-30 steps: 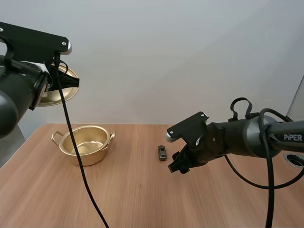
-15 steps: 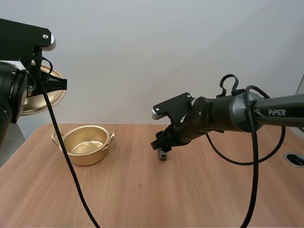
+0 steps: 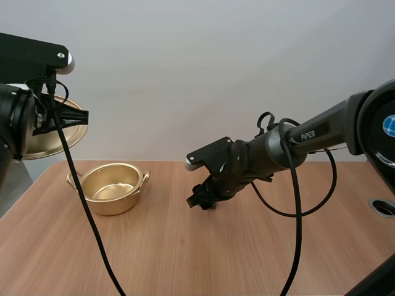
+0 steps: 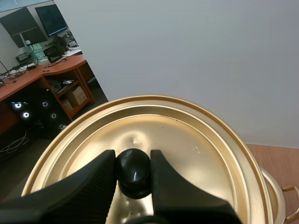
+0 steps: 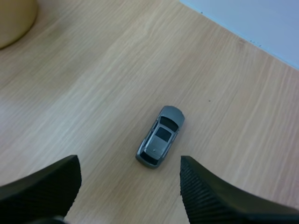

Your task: Open the pot, put the car inside, and close it

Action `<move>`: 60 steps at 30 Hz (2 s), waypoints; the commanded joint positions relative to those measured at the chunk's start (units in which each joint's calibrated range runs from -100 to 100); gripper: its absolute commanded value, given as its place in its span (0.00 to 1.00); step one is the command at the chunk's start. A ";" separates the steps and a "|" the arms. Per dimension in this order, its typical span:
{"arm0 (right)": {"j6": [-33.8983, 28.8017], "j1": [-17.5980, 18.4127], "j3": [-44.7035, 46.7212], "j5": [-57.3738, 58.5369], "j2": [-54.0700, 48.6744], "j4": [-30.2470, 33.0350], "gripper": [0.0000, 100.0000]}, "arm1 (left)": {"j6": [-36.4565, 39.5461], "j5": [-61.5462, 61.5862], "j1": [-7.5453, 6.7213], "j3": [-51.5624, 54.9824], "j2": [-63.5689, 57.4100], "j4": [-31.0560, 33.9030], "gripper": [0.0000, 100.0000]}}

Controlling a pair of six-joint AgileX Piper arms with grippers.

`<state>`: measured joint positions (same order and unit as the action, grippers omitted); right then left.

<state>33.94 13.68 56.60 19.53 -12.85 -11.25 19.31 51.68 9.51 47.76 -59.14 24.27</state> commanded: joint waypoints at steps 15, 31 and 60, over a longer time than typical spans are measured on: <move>0.00 -0.04 -4.48 -6.26 9.98 2.14 1.00 | -2.24 0.06 0.00 -0.03 -0.08 -0.44 0.00; 0.00 -2.23 -7.12 -9.65 21.47 1.82 1.00 | -2.26 0.06 0.00 -0.03 -0.08 -0.44 0.00; 8.62 -2.70 -8.69 -5.61 9.49 3.38 0.00 | -2.86 8.23 0.00 -0.03 -12.62 -0.44 0.00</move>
<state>42.22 10.26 48.66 12.77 -2.75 -7.76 16.69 56.71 9.51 47.76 -68.74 23.85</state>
